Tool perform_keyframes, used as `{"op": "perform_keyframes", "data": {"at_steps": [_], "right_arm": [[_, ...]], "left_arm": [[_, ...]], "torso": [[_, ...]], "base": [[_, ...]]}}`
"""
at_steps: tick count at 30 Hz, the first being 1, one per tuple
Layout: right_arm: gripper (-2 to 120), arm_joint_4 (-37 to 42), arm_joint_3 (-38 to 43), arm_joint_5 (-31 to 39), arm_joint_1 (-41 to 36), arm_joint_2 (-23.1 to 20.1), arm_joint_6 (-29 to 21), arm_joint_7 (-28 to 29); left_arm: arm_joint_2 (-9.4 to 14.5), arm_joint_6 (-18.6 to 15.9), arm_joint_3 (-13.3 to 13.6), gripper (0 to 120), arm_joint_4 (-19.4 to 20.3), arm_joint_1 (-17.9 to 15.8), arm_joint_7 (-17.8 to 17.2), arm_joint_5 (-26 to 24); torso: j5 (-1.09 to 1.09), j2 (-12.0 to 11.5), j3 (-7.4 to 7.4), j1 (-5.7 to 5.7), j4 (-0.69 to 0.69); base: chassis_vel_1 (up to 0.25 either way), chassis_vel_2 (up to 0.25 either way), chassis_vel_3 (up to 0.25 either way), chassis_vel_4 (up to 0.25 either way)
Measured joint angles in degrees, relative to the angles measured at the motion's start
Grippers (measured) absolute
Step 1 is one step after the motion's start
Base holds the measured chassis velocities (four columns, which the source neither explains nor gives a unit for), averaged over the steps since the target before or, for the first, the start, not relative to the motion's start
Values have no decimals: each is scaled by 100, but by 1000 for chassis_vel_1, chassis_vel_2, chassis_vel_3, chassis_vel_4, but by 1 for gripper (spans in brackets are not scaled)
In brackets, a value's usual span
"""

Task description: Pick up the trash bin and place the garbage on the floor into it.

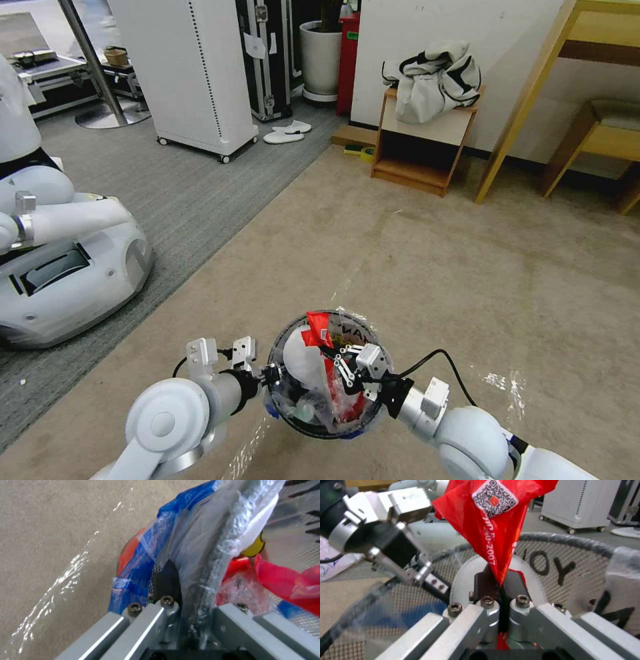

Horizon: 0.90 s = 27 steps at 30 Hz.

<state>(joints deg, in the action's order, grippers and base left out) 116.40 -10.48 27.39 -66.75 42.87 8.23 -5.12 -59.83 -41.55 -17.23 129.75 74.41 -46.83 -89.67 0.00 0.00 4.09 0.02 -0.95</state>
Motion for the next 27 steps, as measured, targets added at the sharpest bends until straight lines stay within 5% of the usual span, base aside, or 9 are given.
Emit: {"op": "perform_keyframes", "data": {"at_steps": [4,22,27], "right_arm": [[2,-56,-34,0,124,-32,9,-1],[74,-119,-4,-93,195,-19,0,29],[83,-99,20,-100,168,-43,-10,35]], "left_arm": [[57,3,-68,0,10,-18,3,-58],[49,38,-147,0,81,96,40,-73],[46,39,-127,0,69,90,44,-80]], "torso": [[0,0,0,0,2],[0,-1,0,0,1],[0,-1,0,0,1]], "base": [[0,0,0,0],[0,0,0,0],[0,0,0,0]]}}
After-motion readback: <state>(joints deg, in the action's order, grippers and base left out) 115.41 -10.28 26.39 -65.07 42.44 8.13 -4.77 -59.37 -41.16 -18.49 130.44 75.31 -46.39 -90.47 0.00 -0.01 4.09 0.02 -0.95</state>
